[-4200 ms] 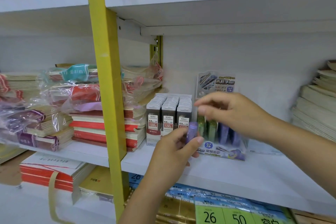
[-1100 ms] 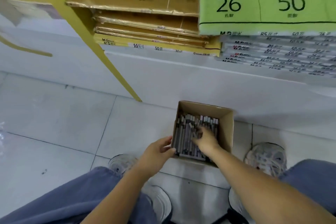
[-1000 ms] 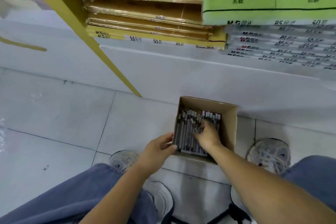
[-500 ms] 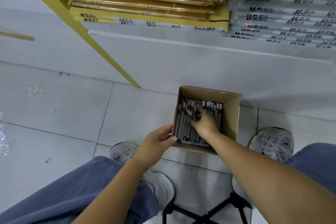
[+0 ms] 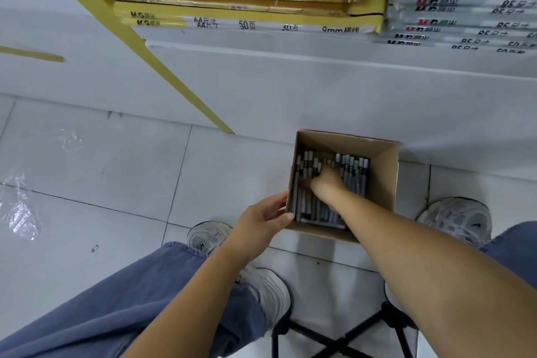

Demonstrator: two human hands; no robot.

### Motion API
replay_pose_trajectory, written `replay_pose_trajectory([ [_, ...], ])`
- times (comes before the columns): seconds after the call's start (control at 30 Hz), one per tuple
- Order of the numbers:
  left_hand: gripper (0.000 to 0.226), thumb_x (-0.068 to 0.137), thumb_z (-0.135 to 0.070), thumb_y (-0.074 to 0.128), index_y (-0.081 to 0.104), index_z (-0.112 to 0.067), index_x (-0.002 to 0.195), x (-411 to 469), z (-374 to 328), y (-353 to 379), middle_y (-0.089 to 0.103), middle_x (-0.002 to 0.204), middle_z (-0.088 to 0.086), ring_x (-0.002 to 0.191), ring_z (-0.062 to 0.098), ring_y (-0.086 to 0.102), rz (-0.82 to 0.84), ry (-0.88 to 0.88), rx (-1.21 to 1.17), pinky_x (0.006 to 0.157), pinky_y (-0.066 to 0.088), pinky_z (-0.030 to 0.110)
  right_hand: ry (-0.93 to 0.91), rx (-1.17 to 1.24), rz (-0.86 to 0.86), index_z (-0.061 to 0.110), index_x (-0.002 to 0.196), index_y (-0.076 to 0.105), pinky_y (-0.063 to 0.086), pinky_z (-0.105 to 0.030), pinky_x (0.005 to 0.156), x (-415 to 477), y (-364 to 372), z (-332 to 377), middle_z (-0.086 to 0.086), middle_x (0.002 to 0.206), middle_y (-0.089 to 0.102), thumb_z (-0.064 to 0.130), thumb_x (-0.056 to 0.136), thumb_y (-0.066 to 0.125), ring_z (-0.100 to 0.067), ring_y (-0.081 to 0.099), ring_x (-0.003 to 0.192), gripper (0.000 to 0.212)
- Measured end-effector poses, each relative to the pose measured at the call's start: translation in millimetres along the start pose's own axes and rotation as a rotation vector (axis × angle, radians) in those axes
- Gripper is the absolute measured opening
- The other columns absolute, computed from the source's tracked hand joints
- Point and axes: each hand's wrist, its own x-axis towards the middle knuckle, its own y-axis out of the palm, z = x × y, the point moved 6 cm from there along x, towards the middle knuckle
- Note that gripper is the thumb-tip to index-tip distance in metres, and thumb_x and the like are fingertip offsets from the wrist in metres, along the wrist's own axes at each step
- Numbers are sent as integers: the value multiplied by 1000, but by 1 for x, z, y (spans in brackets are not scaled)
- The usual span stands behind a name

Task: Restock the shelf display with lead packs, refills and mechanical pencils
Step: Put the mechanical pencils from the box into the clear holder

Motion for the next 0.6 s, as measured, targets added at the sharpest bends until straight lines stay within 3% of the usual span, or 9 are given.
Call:
replay_pose_trajectory([
  [0.13,44,98,-6,58,57,-33,132,-2,-1,0,71,117,-21,108,-8,64,8,8,53,78,48,6,31,112,32,16,129,52,46,-40,96,0,4,-4,-8,125,60,20,87,68,-29,57,114,45],
  [0.23,44,98,-7,58,57,-31,135,-2,-1,-1,71,119,-20,109,-6,64,7,2,62,78,49,7,65,166,54,17,138,47,46,-39,98,-1,3,-8,-8,130,58,20,88,67,-28,56,116,54],
  [0.43,43,99,-5,56,57,-27,136,-4,-4,0,72,114,-20,104,-8,64,16,2,89,77,48,6,85,209,117,18,128,53,45,-43,96,-7,6,-7,-7,122,62,27,83,73,-29,57,112,50],
  [0.6,42,99,-7,56,57,-29,135,-4,-5,1,72,114,-21,104,-8,64,14,0,82,77,48,6,82,261,117,18,125,56,45,-47,101,-10,5,-9,-9,121,63,27,90,65,-29,58,111,37],
])
